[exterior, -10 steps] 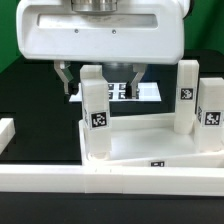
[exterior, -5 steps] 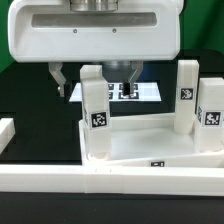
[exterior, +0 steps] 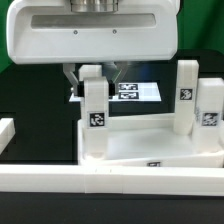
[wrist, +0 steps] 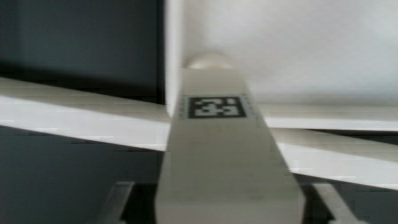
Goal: Assemble desk
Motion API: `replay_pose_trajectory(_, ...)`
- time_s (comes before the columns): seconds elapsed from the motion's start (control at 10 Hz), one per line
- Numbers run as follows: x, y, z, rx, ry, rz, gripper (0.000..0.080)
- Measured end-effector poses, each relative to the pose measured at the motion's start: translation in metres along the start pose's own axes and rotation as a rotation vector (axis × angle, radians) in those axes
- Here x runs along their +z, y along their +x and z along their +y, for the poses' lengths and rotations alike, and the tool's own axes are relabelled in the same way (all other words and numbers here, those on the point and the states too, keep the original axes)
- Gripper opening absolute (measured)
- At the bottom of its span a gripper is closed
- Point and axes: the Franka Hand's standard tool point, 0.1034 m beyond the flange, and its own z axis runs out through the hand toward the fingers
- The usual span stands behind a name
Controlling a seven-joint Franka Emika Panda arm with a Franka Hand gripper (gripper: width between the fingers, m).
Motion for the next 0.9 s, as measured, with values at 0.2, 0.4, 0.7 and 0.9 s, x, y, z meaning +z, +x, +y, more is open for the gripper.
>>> replay_pose_trajectory(0.2,0.0003,-0.0001,0.0001,0.039,0.000,0.000,0.0288)
replay_pose_trajectory(0.4,-0.0009,-0.0002,0.0026,0.234,0.004,-0.008,0.0288)
replay_pose_trajectory(0.7,-0.0016,0.0002,0.0042,0.559,0.015,-0.008,0.0288)
replay_pose_trajectory(0.9,-0.0014,0.0001,0.0042,0.801,0.029,-0.010,0.0289)
